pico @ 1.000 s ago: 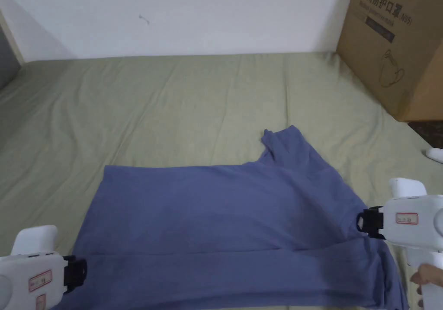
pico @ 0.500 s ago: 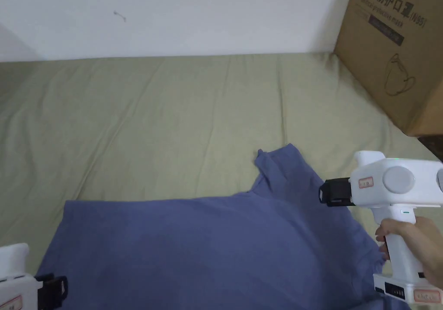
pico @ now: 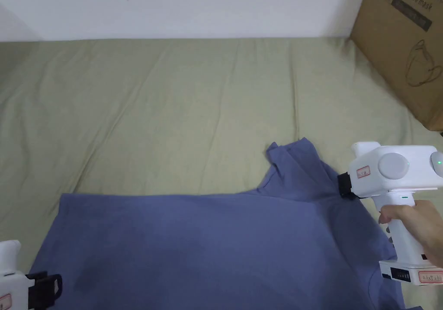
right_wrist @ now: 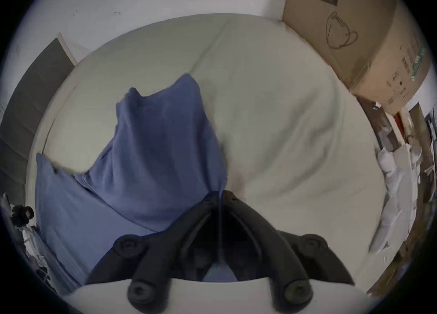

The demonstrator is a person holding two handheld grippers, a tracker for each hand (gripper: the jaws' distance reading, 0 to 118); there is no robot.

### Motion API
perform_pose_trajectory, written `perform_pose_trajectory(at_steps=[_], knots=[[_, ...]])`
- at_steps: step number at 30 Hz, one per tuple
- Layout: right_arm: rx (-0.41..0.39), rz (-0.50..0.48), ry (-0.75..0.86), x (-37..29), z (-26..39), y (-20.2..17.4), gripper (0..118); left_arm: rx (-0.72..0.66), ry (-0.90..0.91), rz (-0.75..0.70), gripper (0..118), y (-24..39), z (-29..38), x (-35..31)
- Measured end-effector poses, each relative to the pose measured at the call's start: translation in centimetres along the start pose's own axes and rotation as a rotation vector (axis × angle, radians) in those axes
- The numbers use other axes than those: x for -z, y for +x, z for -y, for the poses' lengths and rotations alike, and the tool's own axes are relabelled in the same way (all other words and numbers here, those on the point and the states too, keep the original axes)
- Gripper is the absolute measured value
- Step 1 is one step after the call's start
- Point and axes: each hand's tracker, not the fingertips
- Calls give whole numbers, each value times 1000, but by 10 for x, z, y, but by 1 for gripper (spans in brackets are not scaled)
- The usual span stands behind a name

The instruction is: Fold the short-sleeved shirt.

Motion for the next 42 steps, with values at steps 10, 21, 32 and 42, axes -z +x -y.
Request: perform_pose_trajectory(at_steps=[10, 21, 32, 42], knots=[[85, -41, 40, -15, -5, 12, 2, -27, 15, -20, 56, -15, -57, 20], [122, -63, 33, -9, -5, 17, 2, -72, -63, -47, 67, -22, -158, 110], [142, -85, 60, -40, -6, 18, 2, 98, -53, -104, 2, 4, -147, 82], [93, -82, 138, -154, 54, 18, 2, 132, 76, -72, 2, -7, -80, -57]])
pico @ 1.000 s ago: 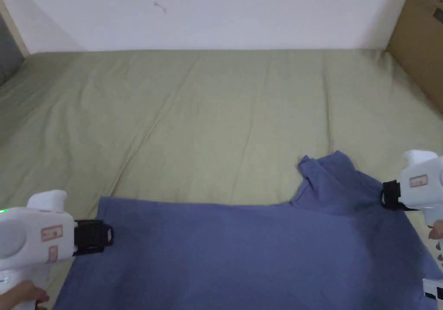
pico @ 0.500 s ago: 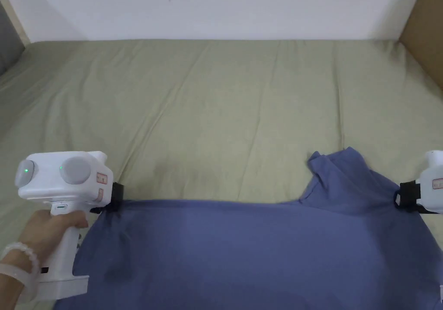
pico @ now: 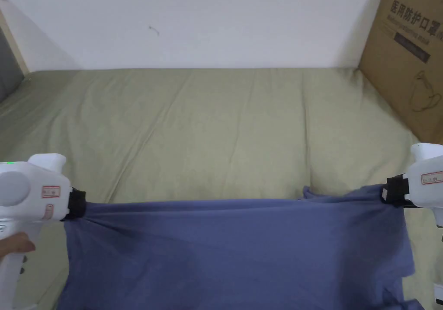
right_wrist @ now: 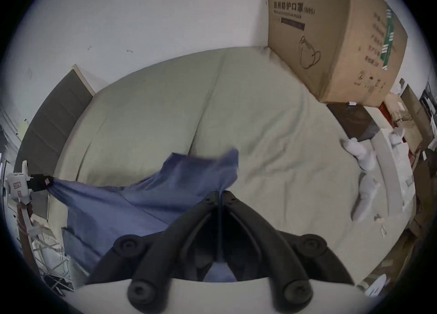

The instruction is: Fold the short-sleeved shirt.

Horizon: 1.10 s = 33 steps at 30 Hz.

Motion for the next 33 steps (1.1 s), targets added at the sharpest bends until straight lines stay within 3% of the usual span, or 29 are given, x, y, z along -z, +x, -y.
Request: perform_pose_trajectory(at_steps=[4, 7, 12, 15, 17, 18, 20, 21, 26, 27, 28, 29, 30, 33], knots=[[-20, -6, -7, -51, 65, 4, 1, -5, 17, 27, 2, -12, 58, -45], [10, -24, -60, -68, 121, 12, 2, 12, -25, 23, 2, -15, 108, -56], [33, 15, -176, -60, 200, 18, 2, -67, -160, 51, 2, -29, 177, -43], [72, 11, -186, -51, 227, 22, 2, -52, -138, 30, 4, -28, 199, -36], [45, 72, -161, -42, 231, 27, 5, -123, -142, 13, 24, -29, 202, -35], [41, 92, -153, -43, 231, 25, 24, -143, -133, -1, 46, -29, 201, -36], [16, 131, -158, -47, 226, 19, 73, -142, -122, -8, 86, -29, 198, -41], [10, 135, -146, -51, 223, 17, 82, -144, -114, -10, 95, -29, 197, -45], [-30, 75, -32, -75, 195, -9, 82, -163, -43, 37, 90, -29, 181, -76], [-40, 59, -9, -77, 189, -18, 75, -183, -14, 83, 73, -30, 179, -82], [-45, 44, 13, -79, 185, -29, 53, -201, 6, 115, 46, -31, 177, -87], [-56, 21, 35, -78, 181, -37, 17, -220, 12, 147, 14, -31, 177, -88], [-71, 1, 44, -74, 178, -49, 0, -238, 20, 175, 0, -30, 176, -88], [-99, -53, 23, -57, 178, -83, 0, -280, 5, 190, 0, -35, 184, -83]])
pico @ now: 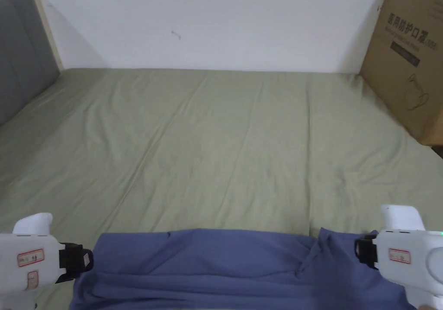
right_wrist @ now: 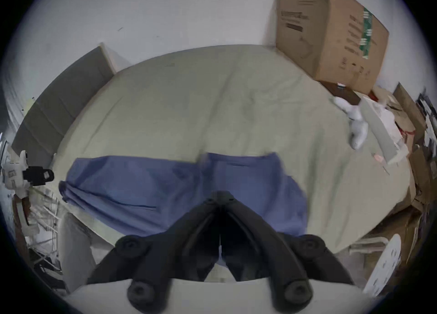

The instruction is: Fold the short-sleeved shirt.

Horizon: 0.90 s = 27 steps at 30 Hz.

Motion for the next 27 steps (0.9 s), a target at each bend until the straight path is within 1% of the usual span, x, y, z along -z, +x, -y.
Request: perform_pose_trajectory(at_steps=[2, 3, 4, 5, 6, 7, 8, 10, 13, 15, 16, 17, 18, 19, 20, 21, 22, 23, 24, 26, 27], knots=[[27, -13, 0, 13, 2, -18, 0, -54, 25, 21, 0, -10, 7, 2], [29, -52, -21, 18, 4, -30, 0, -106, 30, 36, 3, -17, 7, 3], [24, -72, -30, 24, 5, -38, 0, -153, 52, 41, 19, -25, 7, 3], [16, -80, -38, 28, 5, -46, 0, -187, 60, 49, 52, -31, 7, 3], [-9, -91, -51, 32, 6, -54, 0, -208, 51, 59, 100, -39, 8, 5], [-37, -91, -57, 33, 7, -63, 0, -194, 18, 72, 117, -43, 8, 8], [-54, -92, -58, 34, 7, -69, 0, -204, -17, 88, 118, -46, 9, 12], [-60, -113, -65, 37, 8, -78, 0, -242, 10, 135, 116, -55, 13, 15], [-47, -142, -82, 43, 8, -84, 0, -284, -47, 149, 117, -63, 15, 30], [-55, -138, -94, 47, 8, -88, 0, -342, -107, 211, 116, -69, 23, 48], [-58, -134, -99, 49, 8, -90, 0, -377, -151, 260, 114, -69, 26, 57], [-60, -136, -105, 50, 9, -90, 0, -443, -166, 303, 108, -70, 31, 64], [-59, -140, -111, 51, 9, -90, 0, -476, -167, 316, 104, -74, 36, 73], [-57, -142, -114, 51, 10, -90, 0, -508, -135, 293, 104, -77, 37, 75], [-55, -144, -118, 51, 11, -89, 0, -549, -112, 302, 102, -82, 37, 74], [-53, -148, -120, 52, 12, -89, 0, -598, -112, 350, 90, -86, 38, 72], [-51, -152, -124, 52, 12, -88, 0, -595, -104, 354, 61, -91, 39, 70], [-55, -158, -133, 51, 13, -86, 0, -552, -112, 255, 12, -91, 36, 66], [-60, -157, -137, 52, 13, -85, 0, -519, -133, 185, 7, -95, 37, 68], [-73, -142, -139, 52, 12, -82, 0, -632, -150, 330, 7, -98, 42, 68], [-72, -136, -137, 51, 11, -79, 0, -619, -128, 301, 7, -93, 39, 64]])
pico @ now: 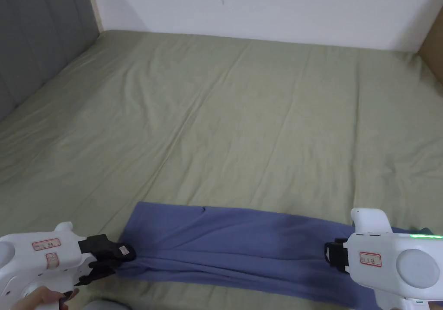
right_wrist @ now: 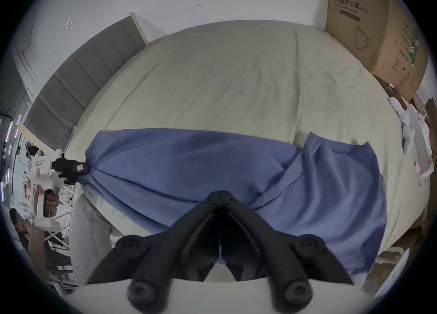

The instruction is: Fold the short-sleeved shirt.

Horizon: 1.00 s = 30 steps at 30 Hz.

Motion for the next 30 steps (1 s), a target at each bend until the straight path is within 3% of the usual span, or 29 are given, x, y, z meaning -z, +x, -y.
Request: perform_pose_trajectory(at_steps=[7, 12, 17, 22, 23, 24, 26, 27, 30], knots=[[88, -11, 40, -13, 1, 28, 0, 167, 63, 51, 7, 68, 4, -9], [158, -22, 71, -25, 9, 52, 0, 433, 75, 54, 7, 159, 32, 3], [214, -7, 78, -30, 19, 79, 0, 796, -70, 86, 7, 245, 106, 52], [288, -5, 82, -33, 34, 104, 0, 1099, -203, -23, 8, 267, 176, 130], [289, 8, 78, -34, 37, 107, 0, 1099, -203, -49, 13, 261, 187, 147], [284, 21, 77, -36, 40, 110, 0, 1108, -232, -60, 31, 256, 191, 161], [269, 46, 72, -42, 45, 116, 0, 1103, -265, -114, 86, 247, 197, 182], [268, 53, 72, -46, 47, 119, 0, 1109, -266, -134, 107, 242, 200, 184], [288, 67, 83, -57, 52, 128, 0, 1098, -229, -99, 109, 236, 189, 171]])
